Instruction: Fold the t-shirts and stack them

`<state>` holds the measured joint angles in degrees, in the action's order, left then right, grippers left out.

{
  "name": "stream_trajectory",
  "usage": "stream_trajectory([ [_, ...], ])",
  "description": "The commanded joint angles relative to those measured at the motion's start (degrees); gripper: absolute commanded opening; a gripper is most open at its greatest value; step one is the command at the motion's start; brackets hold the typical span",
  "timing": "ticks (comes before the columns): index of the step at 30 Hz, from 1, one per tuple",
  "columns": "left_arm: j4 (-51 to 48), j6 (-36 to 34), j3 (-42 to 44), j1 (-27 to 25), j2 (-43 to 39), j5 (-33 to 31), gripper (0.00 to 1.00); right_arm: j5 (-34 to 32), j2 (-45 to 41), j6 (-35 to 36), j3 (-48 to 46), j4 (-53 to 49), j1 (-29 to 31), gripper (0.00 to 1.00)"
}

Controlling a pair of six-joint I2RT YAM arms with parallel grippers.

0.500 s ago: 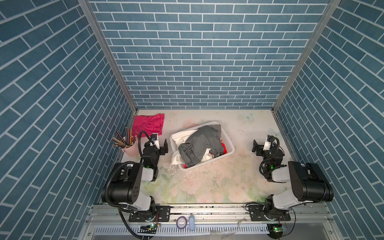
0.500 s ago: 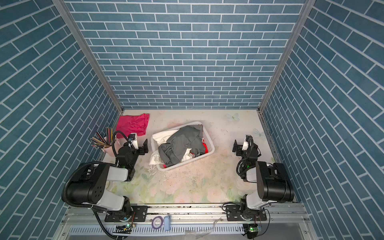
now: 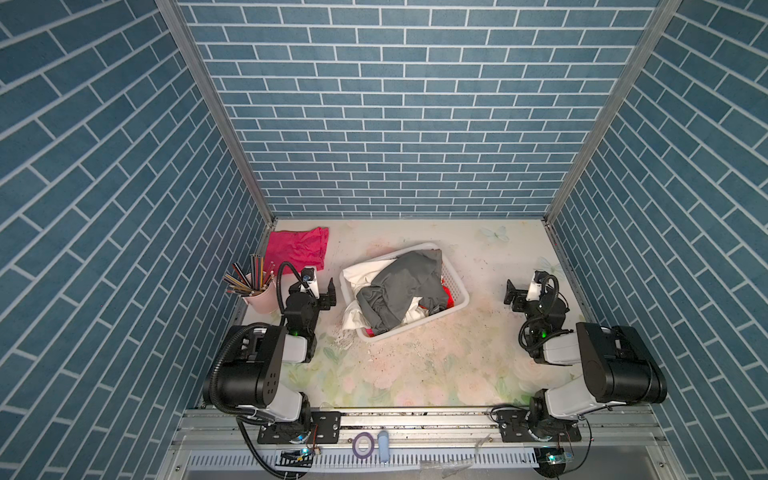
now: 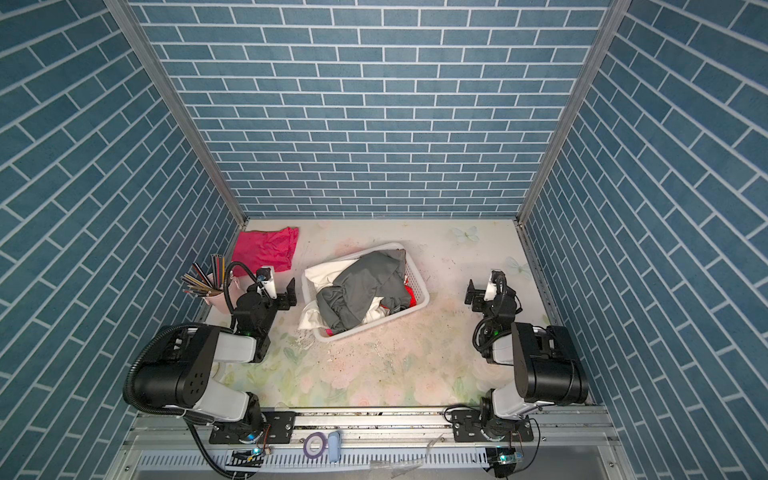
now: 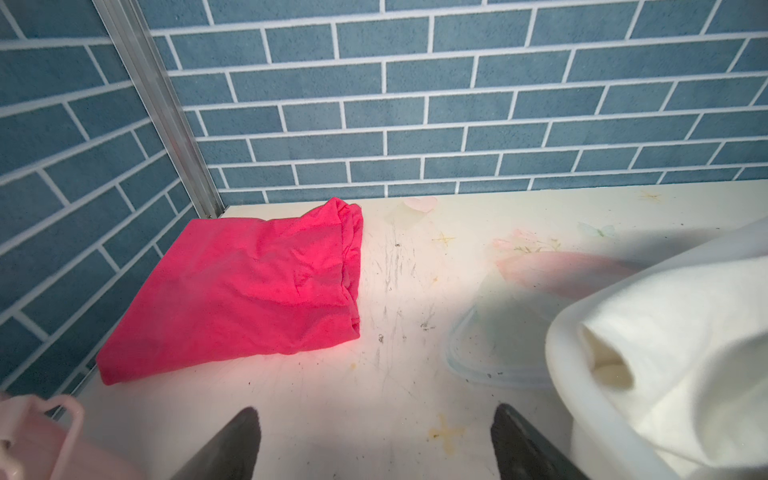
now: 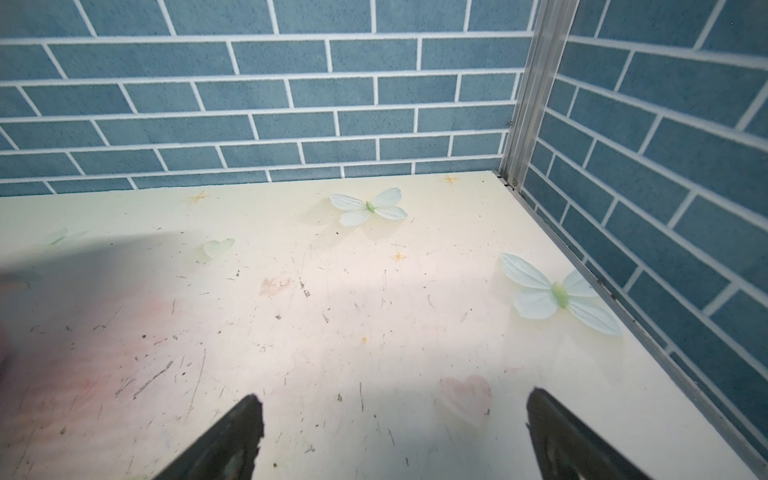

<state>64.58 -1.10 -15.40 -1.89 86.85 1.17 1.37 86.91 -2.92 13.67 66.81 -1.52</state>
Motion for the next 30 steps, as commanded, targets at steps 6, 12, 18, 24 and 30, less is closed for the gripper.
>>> stream_trajectory([
  [6, 0.79, -0.74, -0.31, -0.31, -0.20, -0.63, 0.88, 0.85, 0.45, 1.47, 1.26, 0.08, -0.23, 0.99],
  [12, 0.68, -0.53, -0.42, -0.47, -0.10, -1.65, 0.89, 0.83, 0.51, 1.60, 1.22, 0.10, -0.23, 0.99],
  [18, 0.70, -0.10, -0.52, -0.65, -0.53, -2.72, 0.89, -2.49, -1.24, 0.23, 1.38, -0.67, -0.23, 0.99],
  [24, -32.22, 8.64, -13.21, -0.66, -14.97, -17.29, 0.88, -19.31, -15.67, -14.92, 14.06, -30.98, -0.44, 0.99],
  [30, -59.79, 24.34, -23.22, -2.91, -24.63, -14.24, 0.89, -7.91, -19.27, -34.39, 27.39, -64.06, -0.63, 0.99],
])
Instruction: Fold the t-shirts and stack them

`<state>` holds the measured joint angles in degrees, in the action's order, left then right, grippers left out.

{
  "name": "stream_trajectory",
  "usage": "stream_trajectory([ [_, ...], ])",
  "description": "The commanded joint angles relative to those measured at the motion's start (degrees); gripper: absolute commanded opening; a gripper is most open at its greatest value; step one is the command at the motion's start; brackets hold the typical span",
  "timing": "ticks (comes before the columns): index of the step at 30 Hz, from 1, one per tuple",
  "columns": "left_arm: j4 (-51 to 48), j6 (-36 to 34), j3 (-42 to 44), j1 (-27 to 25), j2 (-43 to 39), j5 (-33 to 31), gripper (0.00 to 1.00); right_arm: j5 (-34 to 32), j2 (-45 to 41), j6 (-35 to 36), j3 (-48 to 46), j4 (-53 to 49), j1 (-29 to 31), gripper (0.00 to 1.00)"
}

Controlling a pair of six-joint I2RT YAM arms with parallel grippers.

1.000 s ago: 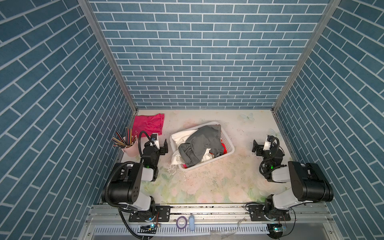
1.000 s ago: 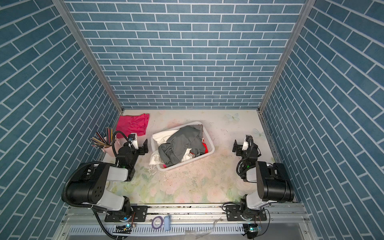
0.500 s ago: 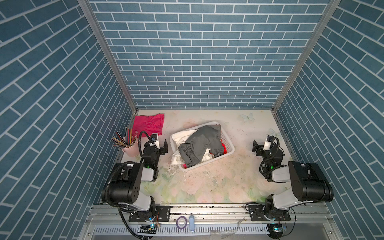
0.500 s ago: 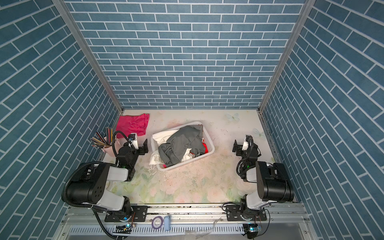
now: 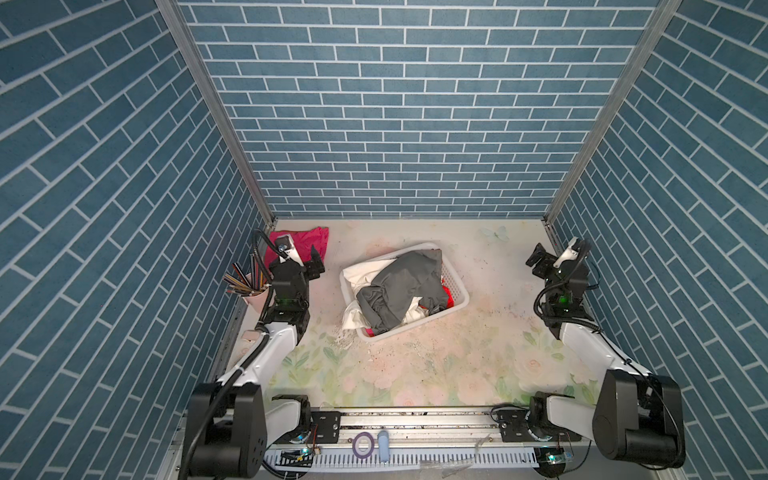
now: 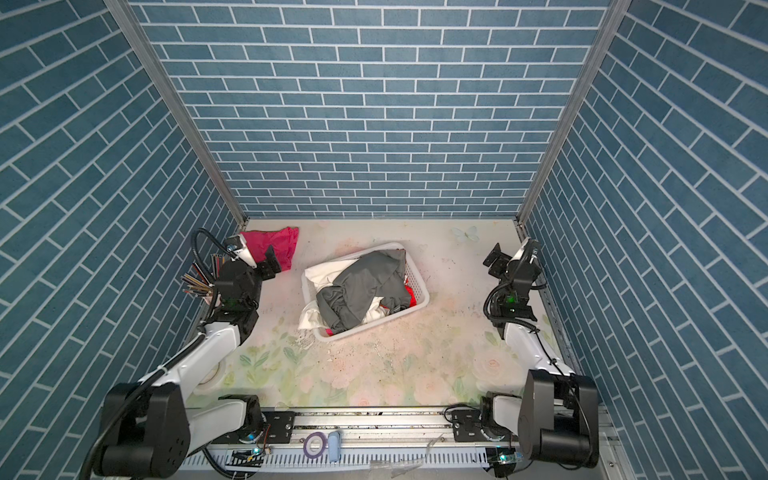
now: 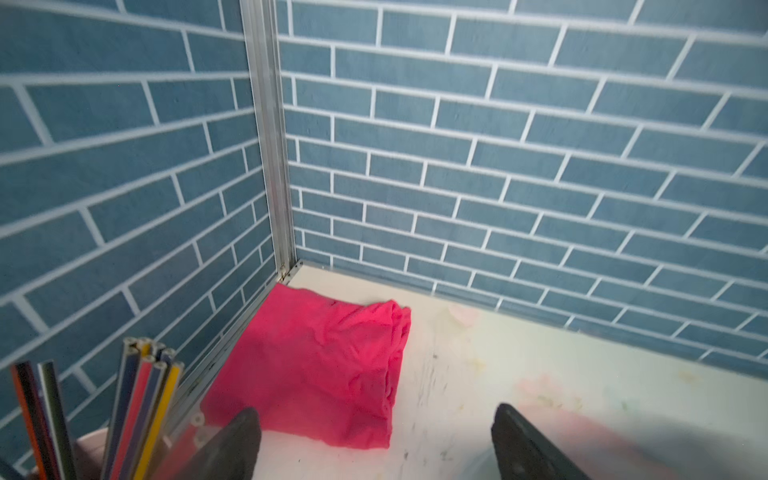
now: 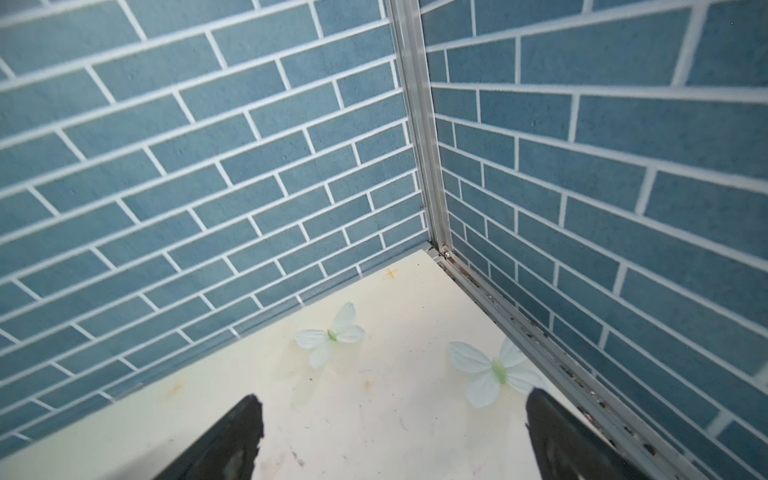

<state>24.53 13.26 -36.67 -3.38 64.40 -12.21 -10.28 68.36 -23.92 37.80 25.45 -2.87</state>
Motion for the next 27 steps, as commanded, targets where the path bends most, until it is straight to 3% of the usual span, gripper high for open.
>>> stream_trajectory([
  [1, -23.08, 10.47, -2.85, -2.39, -3.19, 1.03, 0.89, 2.65, -0.89, -17.50, 5.24, -29.36, 2.58, 0.98],
  [5, -29.85, 10.93, -3.86, -7.54, -5.05, 6.10, 0.89, -3.41, -1.32, -26.74, 9.20, -43.62, 15.62, 0.96],
  [8, -30.88, 12.42, -3.00, -10.82, -5.25, 9.99, 0.89, -0.81, 0.96, -31.66, 10.44, -44.56, 23.74, 0.90],
  [14, -31.21, 16.37, -3.50, -12.42, -5.50, 21.43, 0.89, -3.49, 11.39, -25.38, 18.47, -46.88, 36.70, 0.87],
  [20, -32.03, 16.05, -3.70, -12.74, -5.51, 24.65, 0.89, -5.22, 19.72, -18.64, 18.71, -46.07, 37.47, 0.77],
  [24, -30.08, 17.95, -2.29, -13.37, -5.51, 25.13, 0.88, -7.25, 22.97, -13.95, 19.89, -43.89, 37.34, 0.50],
  [27, -28.95, 19.41, -1.96, -14.03, -5.59, 25.39, 0.89, -8.05, 23.25, -15.52, 21.07, -44.04, 36.36, 0.30],
])
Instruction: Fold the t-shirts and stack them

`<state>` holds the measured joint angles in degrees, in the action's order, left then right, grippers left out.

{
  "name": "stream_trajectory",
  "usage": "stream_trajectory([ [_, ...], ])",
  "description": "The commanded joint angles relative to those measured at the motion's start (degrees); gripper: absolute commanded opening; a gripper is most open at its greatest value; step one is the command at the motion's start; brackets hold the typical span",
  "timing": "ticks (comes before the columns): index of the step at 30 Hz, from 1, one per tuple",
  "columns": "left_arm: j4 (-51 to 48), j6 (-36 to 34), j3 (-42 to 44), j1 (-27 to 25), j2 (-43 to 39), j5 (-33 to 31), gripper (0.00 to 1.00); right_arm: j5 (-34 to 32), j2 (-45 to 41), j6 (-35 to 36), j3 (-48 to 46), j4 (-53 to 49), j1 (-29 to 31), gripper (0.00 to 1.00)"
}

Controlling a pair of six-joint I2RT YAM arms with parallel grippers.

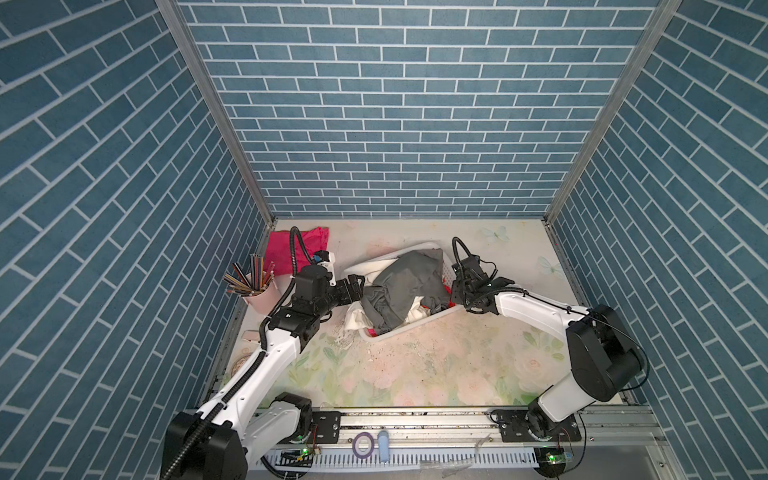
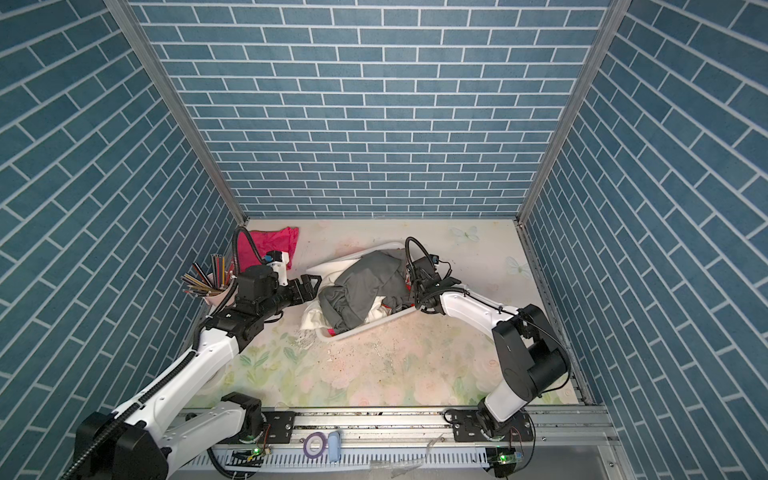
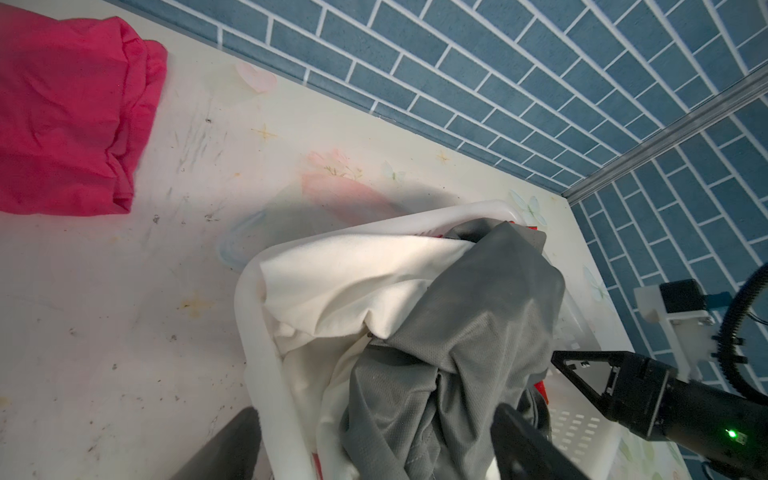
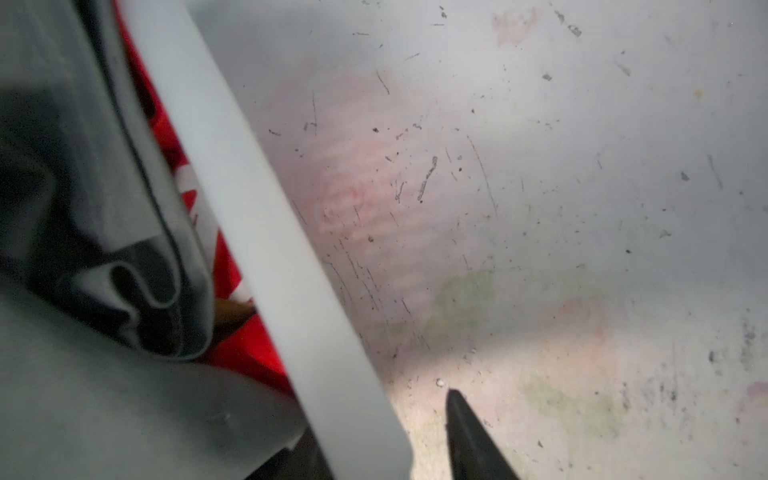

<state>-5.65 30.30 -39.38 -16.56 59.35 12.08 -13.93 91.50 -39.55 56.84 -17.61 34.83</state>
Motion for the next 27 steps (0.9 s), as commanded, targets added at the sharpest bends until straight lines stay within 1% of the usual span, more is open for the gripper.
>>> stream_trajectory([
  [1, 1.34, 2.55, 0.50, -1.11, -0.55, 1.04, 0.89, -5.17, -0.28, -1.98, 2.03, -1.68, -1.98, 0.23],
  [2, 1.35, 2.80, 0.05, -1.47, -0.51, 0.79, 0.88, -6.02, -1.05, -5.08, 1.75, -2.87, -3.28, 0.17],
  [3, 1.31, 2.99, -0.60, -1.86, -0.55, 0.51, 0.89, -6.36, -1.97, -8.57, 1.38, -4.64, -4.97, 0.13],
  [5, 1.73, 3.65, -1.65, -2.75, -0.68, -0.17, 0.88, -6.23, -4.81, -16.88, -0.53, -7.87, -8.98, 0.07],
  [9, 4.68, 5.61, -2.89, -5.38, -0.56, -1.44, 0.89, -5.73, -14.60, -29.06, -8.65, -8.00, -15.15, 0.08],
  [12, 6.21, 5.82, -4.72, -8.28, 0.76, -2.69, 0.89, -7.71, -20.94, -35.13, -13.48, -7.96, -17.73, 0.08],
  [15, 6.61, 5.56, -7.02, -11.05, 3.31, -3.78, 0.88, -8.93, -24.19, -41.51, -17.29, -9.15, -20.59, 0.08],
  [17, 6.96, 5.77, -8.19, -12.74, 4.87, -4.23, 0.88, -8.55, -24.63, -42.28, -18.58, -8.43, -22.56, 0.08],
  [18, 7.12, 5.98, -8.78, -13.79, 5.68, -4.39, 0.89, -8.39, -24.48, -41.43, -18.48, -7.75, -23.26, 0.09],
  [19, 7.31, 6.06, -9.25, -14.69, 6.29, -4.51, 0.88, -8.26, -24.04, -39.65, -17.92, -7.23, -23.61, 0.11],
  [20, 7.40, 6.00, -9.79, -15.79, 6.94, -4.91, 0.89, -8.28, -23.11, -37.53, -16.62, -8.01, -23.86, 0.22],
  [22, 7.03, 5.29, -10.98, -17.94, 7.93, -5.83, 0.89, -8.26, -21.98, -32.92, -13.42, -10.76, -23.84, 0.46],
  [23, 6.63, 4.76, -11.68, -18.83, 8.37, -6.18, 0.89, -8.38, -21.81, -29.49, -11.81, -12.44, -23.86, 0.56],
  [24, 6.11, 4.23, -12.35, -19.56, 8.70, -6.60, 0.89, -8.13, -22.11, -25.37, -10.47, -13.86, -23.90, 0.63],
  [25, 5.73, 3.62, -12.98, -20.15, 8.91, -6.99, 0.88, -8.21, -22.99, -21.60, -9.80, -14.19, -23.70, 0.68],
  [27, 5.45, 2.24, -13.84, -21.50, 9.11, -8.68, 0.89, -10.74, -27.29, -16.75, -9.21, -16.25, -22.89, 0.77],
])
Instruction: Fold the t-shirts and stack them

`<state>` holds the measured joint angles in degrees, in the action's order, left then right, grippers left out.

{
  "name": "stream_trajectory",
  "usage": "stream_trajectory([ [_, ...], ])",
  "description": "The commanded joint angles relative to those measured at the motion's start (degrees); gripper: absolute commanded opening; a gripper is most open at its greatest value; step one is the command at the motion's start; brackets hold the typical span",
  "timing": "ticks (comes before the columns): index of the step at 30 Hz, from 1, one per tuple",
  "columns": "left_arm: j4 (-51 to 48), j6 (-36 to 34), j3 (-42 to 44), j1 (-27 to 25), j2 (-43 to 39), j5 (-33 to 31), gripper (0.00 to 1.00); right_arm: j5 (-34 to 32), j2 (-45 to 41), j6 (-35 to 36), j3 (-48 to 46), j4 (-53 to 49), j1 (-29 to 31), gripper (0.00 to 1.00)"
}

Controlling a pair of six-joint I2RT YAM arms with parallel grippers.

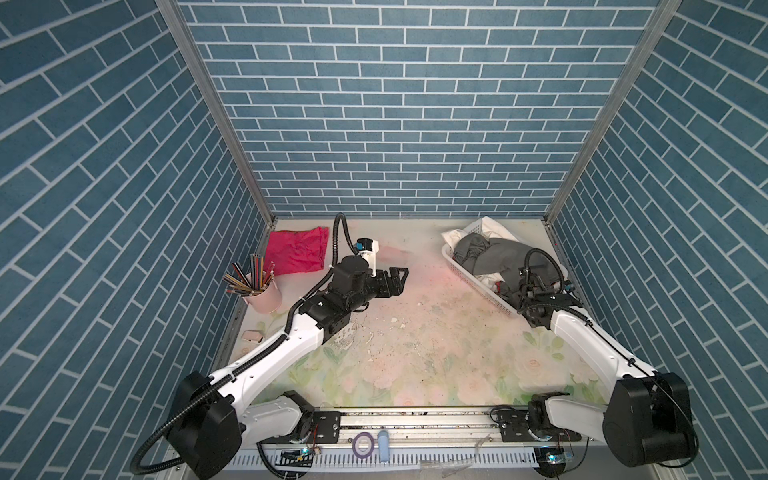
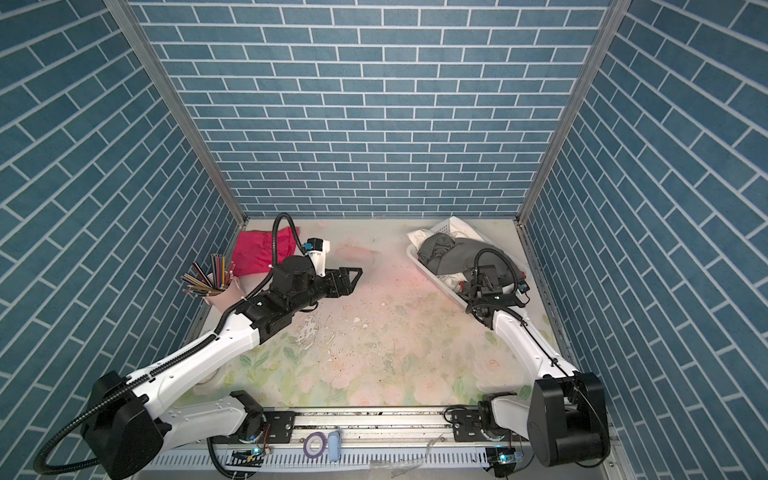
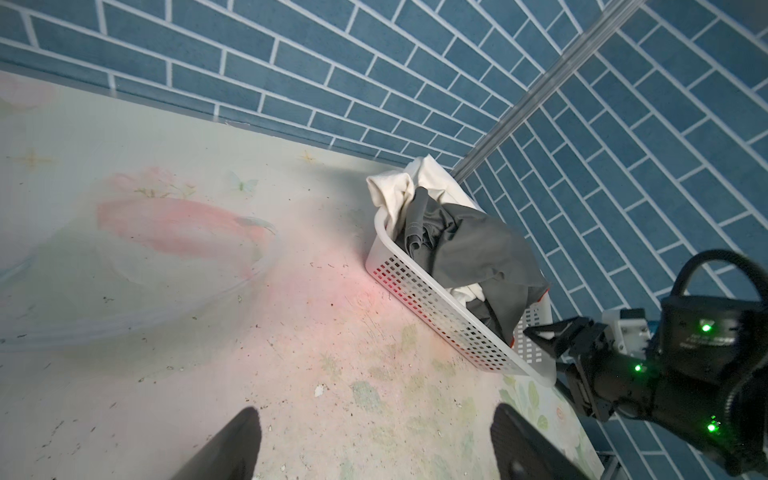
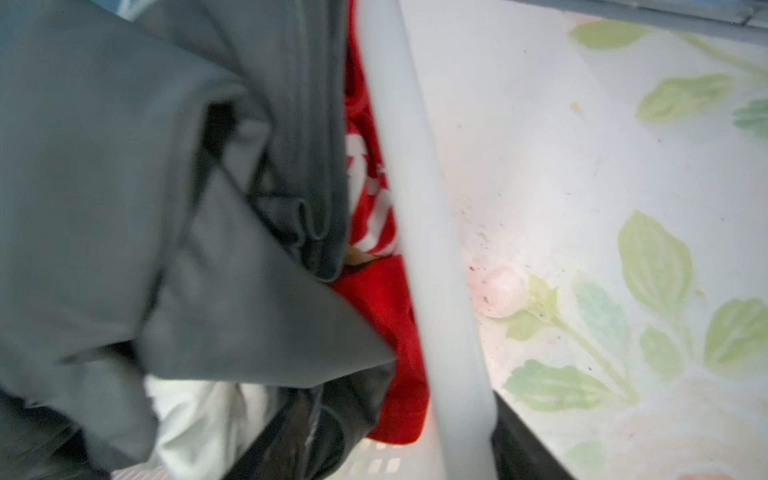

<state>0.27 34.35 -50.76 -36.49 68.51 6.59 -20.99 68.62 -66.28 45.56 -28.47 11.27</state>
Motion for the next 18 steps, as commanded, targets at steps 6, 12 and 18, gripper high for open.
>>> stream_trajectory([
  [6, 5.64, -5.17, -1.47, -6.39, -0.05, -7.41, 0.89, 0.13, -15.54, 31.67, 3.84, 1.54, 2.75, 0.96],
  [12, 8.64, -2.15, 1.03, -9.41, 1.19, -8.74, 0.89, 2.07, 1.53, 51.39, 11.63, 3.41, 17.31, 0.98],
  [18, 6.64, 0.18, 4.62, -9.76, -2.04, -10.75, 0.89, -2.26, 16.94, 62.32, 15.06, 5.68, 21.63, 0.96],
])
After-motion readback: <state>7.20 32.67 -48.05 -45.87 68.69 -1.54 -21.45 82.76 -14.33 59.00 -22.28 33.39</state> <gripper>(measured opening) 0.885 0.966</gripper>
